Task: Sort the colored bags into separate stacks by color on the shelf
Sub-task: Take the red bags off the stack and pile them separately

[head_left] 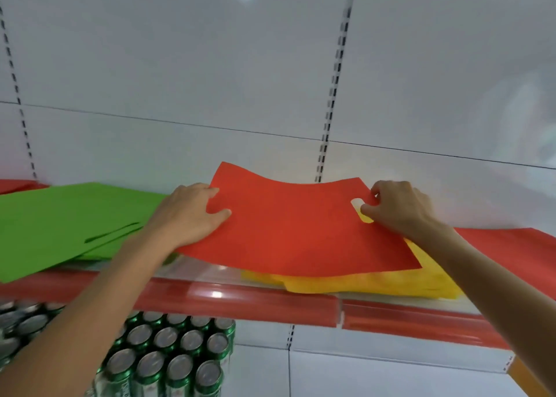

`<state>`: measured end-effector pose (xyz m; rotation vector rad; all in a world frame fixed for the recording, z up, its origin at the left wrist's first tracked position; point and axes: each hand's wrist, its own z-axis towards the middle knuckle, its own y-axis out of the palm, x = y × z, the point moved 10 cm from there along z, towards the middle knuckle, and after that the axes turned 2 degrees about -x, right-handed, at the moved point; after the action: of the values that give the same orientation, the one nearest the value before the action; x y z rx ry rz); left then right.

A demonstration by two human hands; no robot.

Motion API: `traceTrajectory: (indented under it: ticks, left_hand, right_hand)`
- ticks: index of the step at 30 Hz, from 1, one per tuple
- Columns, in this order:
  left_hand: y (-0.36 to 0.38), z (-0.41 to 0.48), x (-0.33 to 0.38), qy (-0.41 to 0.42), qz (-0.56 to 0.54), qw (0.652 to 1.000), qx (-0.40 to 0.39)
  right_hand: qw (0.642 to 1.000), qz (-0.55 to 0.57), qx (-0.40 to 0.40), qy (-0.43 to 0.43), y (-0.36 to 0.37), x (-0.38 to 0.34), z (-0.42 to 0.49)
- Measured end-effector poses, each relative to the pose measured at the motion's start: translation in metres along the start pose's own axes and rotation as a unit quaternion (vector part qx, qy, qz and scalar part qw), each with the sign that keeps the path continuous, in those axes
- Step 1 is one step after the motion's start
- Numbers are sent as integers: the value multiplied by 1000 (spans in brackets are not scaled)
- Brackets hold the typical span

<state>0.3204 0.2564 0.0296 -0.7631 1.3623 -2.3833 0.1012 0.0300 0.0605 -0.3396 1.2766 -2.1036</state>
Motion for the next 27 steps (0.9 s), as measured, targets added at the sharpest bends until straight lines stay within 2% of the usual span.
traceTrajectory:
  ticks: [6, 13, 21, 27]
  left_hand:
    - [-36, 3, -99, -13, 2, 1000, 18]
    - [-94, 15, -225, 10, 5, 1000, -3]
    - [-115, 13, -345, -28, -50, 998, 6]
    - [-143, 10, -431, -59, -79, 995, 35]
  right_hand:
    - [999, 1, 32, 2, -6, -91, -4]
    - [999, 12, 15, 33, 20, -228, -17]
    - [999, -9, 45, -21, 15, -353, -12]
    - [998, -1, 31, -49, 31, -433, -11]
